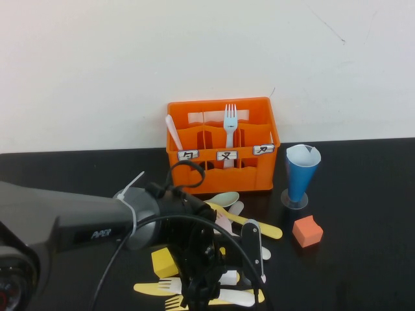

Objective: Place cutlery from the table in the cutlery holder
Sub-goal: Pick up the fork

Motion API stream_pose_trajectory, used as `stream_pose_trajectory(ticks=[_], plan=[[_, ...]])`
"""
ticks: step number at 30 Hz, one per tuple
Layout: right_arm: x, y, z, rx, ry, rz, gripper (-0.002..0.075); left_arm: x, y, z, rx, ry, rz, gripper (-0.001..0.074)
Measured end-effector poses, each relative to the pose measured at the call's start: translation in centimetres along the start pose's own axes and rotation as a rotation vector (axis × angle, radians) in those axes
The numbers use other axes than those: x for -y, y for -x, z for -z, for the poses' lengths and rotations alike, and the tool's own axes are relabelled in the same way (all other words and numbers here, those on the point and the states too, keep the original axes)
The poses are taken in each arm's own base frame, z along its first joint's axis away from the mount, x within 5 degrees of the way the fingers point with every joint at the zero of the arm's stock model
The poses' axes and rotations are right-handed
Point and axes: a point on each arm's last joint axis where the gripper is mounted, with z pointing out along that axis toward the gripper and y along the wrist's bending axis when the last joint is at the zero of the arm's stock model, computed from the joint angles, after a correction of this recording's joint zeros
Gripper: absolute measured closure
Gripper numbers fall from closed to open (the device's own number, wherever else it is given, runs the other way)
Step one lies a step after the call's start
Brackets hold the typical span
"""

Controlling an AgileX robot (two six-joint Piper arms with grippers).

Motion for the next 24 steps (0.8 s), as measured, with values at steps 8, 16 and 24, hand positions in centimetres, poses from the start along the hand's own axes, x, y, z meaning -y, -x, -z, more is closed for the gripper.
stream_pose_trajectory(ticks=[8,16,24], plan=[[0.0,0.0,0.0,0.0,0.0,0.0,0.0729,0.3,-0.4,-1.7,-0.038,-0.045,-0.004,0.0473],[0.0,0.0,0.0,0.0,0.0,0.0,0.0729,0.2,-0.2,-1.8,-0.019,-0.025,-0.005,0.039],[0.0,0.0,0.0,0.0,0.0,0.0,0.0729,0.4,0.0,-1.9,-0.004,-0.055,0.045,0.0451]])
